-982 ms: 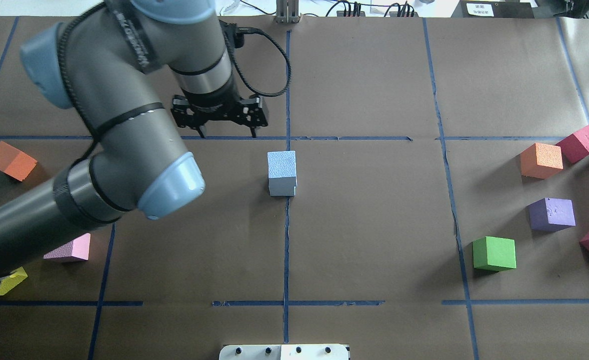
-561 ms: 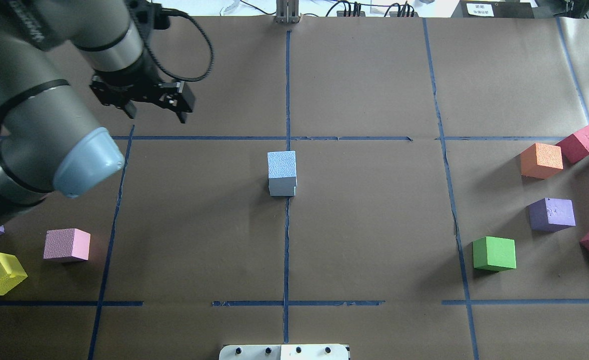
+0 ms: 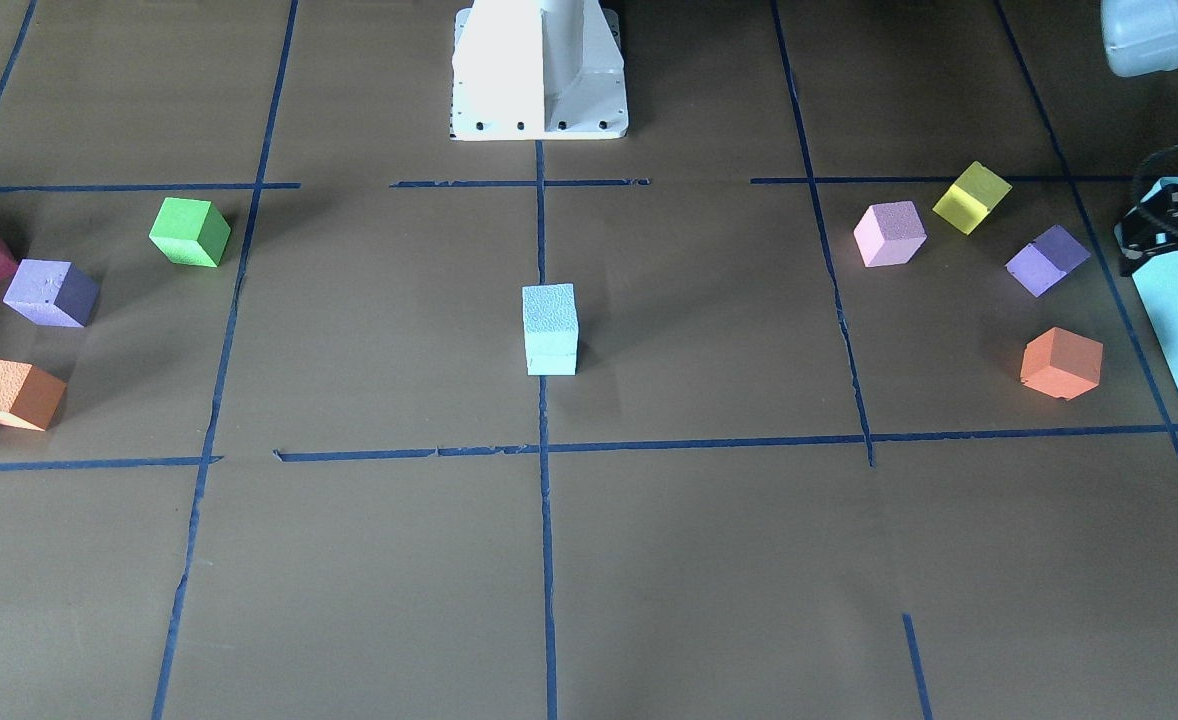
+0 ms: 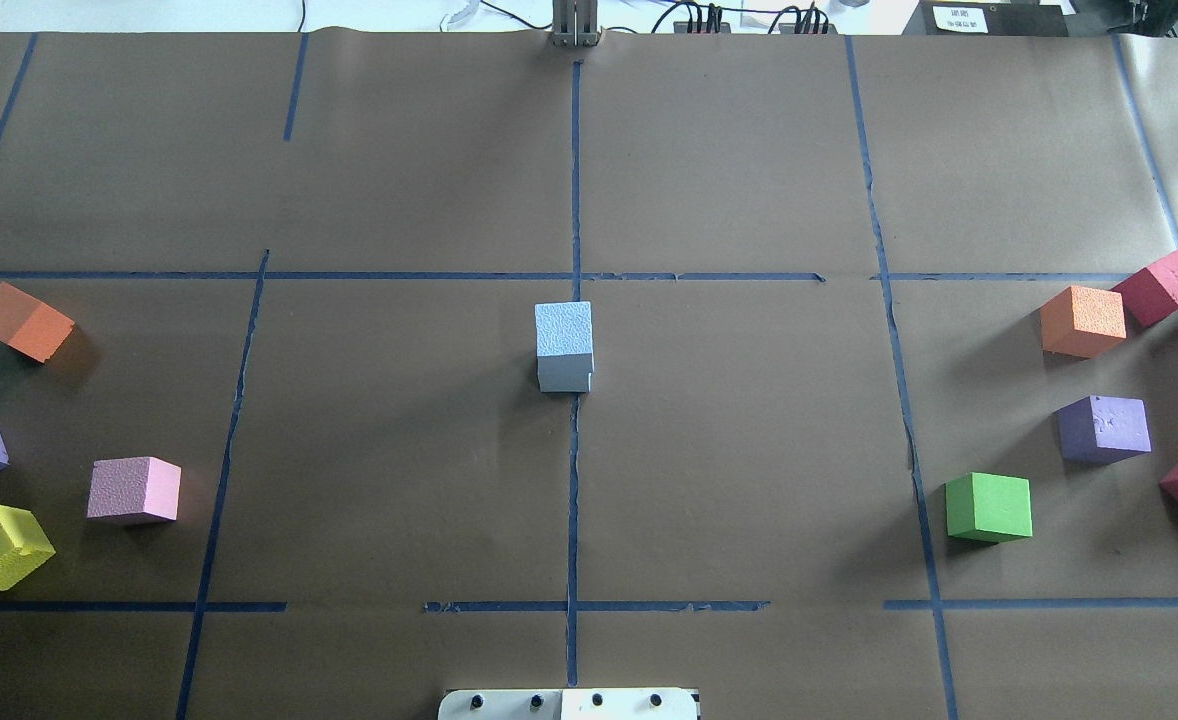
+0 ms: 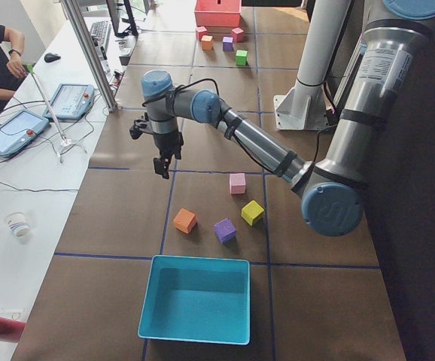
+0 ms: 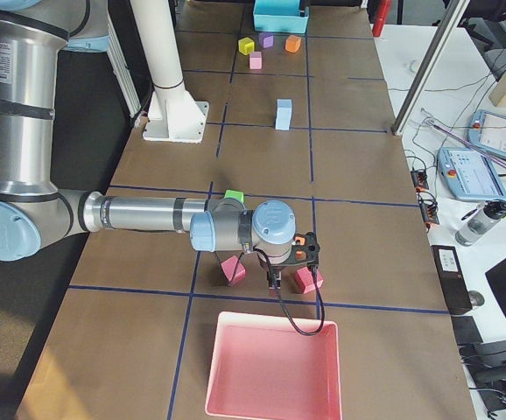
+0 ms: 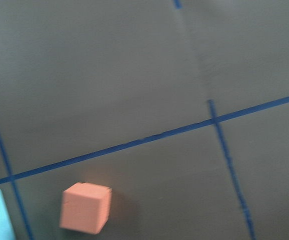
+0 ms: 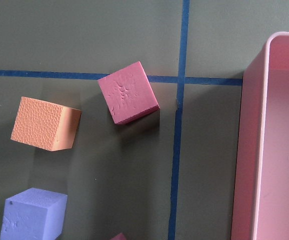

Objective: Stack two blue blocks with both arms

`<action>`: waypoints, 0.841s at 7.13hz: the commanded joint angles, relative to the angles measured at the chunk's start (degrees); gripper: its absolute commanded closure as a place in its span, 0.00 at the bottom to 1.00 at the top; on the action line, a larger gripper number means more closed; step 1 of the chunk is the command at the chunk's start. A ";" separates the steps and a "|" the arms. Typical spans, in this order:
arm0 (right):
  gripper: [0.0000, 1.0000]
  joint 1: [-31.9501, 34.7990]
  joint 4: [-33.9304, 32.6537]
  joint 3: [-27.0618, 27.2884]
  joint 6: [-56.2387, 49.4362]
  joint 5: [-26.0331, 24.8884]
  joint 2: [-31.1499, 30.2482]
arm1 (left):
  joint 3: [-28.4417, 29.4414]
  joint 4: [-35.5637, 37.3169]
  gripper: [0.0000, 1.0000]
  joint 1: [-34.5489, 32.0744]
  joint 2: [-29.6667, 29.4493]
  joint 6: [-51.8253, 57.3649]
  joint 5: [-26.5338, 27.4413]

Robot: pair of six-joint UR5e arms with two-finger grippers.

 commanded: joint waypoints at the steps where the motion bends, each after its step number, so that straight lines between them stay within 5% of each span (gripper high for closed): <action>1: 0.00 -0.06 0.00 -0.04 0.00 -0.03 0.18 | 5.60 -7.34 0.00 -8.04 7.79 6.82 -1.46; 3: 0.00 -0.06 0.00 -0.04 0.00 -0.03 0.19 | 11.84 -16.40 0.00 -8.94 13.44 6.49 -4.37; 6: 0.00 -0.06 0.09 0.13 0.00 -0.03 0.19 | 13.71 -17.33 0.00 -10.25 14.16 6.23 -4.37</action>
